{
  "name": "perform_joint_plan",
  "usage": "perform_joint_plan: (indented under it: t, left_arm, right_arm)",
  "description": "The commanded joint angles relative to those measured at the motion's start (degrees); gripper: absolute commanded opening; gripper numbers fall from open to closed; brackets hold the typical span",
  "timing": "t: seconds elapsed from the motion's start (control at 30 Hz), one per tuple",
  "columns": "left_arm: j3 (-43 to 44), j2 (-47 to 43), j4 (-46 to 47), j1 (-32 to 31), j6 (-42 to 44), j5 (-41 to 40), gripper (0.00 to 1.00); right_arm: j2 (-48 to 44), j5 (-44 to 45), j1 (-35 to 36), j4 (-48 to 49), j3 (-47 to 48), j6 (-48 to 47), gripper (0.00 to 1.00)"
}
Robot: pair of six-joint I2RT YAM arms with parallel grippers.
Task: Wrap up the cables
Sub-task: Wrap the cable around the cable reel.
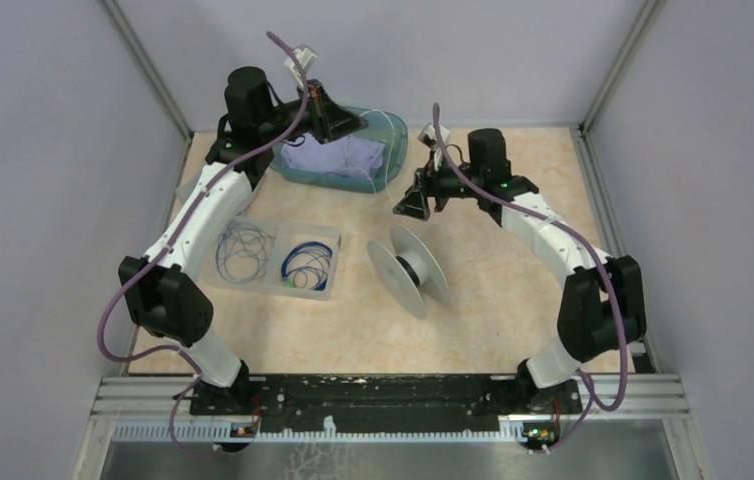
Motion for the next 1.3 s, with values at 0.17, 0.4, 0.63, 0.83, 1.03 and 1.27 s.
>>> perform_joint_plan:
  t: [0.17,0.4,0.63,0.83,1.03,1.27]
  left_arm:
    - [-1.57,-2.19,5.07,-0.18,-4.82,3.63,0.0]
    - [-3.75,-3.9,4.25,2.23,-3.23,2.03,0.0]
    - [-9.64,-5.94,0.3,3.76,8.87,-0.82,0.0]
    - [-14.09,-8.27,-2.74,3.78,21.63,1.46,0.0]
    - [-15.8,-9.36,-6.71,3.78,30.84,6.14,0.04]
    - [-16.6,-10.02,-18.0,3.78,48.28,9.57,0.14]
  right_arm:
    - [1.85,-0.35,4.05,6.04,-0.77,1.69,0.36]
    - [-5.23,0.94,0.1,0.33,-1.76,-3.69,0.0]
    - [-11.64,0.09,-0.13,-20.08,3.33,-16.58,0.0]
    - [-14.45,2.78,-0.13,-28.53,4.94,-20.32,0.0]
    - [-15.36,4.14,-0.08,-31.45,5.61,-20.51,0.0]
    - [-13.33,0.61,-0.04,-37.48,9.05,-23.11,0.0]
